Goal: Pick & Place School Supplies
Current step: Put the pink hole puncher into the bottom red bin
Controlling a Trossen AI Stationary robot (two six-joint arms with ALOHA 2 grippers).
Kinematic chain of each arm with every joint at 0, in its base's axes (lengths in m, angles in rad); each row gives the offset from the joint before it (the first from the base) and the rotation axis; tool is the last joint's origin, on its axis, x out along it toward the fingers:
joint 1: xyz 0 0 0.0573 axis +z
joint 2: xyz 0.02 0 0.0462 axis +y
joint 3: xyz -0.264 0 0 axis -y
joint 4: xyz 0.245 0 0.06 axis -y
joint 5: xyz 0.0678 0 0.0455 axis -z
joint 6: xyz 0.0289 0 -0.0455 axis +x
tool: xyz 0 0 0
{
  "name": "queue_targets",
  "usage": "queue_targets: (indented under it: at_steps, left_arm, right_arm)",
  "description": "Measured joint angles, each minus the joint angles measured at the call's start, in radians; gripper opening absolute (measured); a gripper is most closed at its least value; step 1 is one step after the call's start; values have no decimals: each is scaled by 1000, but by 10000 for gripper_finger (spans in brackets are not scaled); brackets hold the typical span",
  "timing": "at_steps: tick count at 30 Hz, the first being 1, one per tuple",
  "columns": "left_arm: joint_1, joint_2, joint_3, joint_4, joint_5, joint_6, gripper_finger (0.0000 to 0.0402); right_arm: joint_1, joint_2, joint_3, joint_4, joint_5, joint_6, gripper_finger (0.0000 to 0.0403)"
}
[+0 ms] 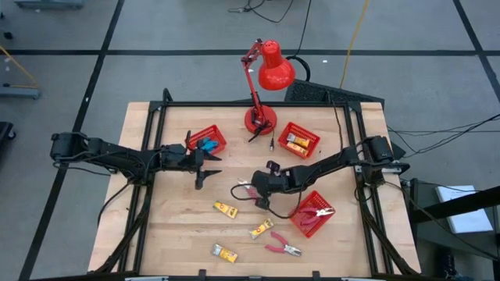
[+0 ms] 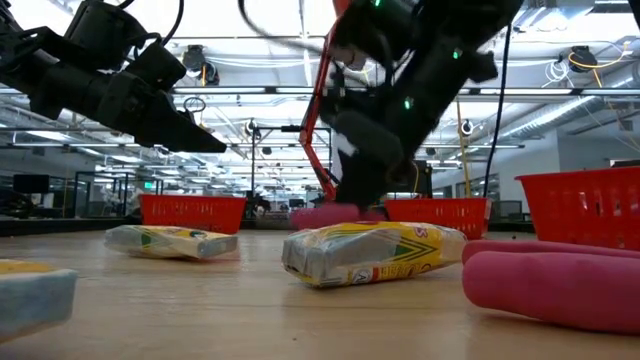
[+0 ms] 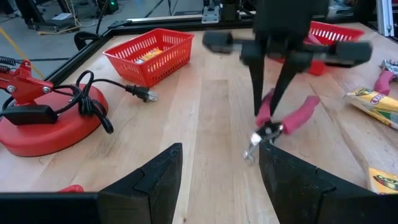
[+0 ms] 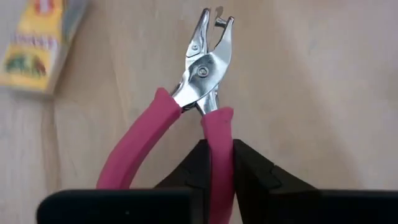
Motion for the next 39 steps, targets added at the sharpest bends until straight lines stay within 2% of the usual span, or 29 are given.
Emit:
queue_targets:
  at_steps: [5,10,18,23,26,34,39]
  left_arm:
    - [0,0,0,-2,0,0,214]
    - [0,0,0,-10,0,0,214]
    - [0,0,0,-25,-1,0,214]
    - [0,0,0,-32,-1,0,214]
    - [0,0,0,-32,-1,0,214]
    - [0,0,0,-33,-1,-11,214]
    - [0,0,0,-34,-1,-21,214]
  right_arm:
    - [22,-63,0,-28,102,-39,32]
    - [62,-159,1,-174,231,-43,32]
    - [188,-310,2,-525,376,148,32]
    - [286,-338,2,-742,367,361,32]
    - [349,-334,9,-844,323,478,32]
    - [518,-325,109,-1089,276,776,32]
    - [605,-324,144,-1134,154,919,32]
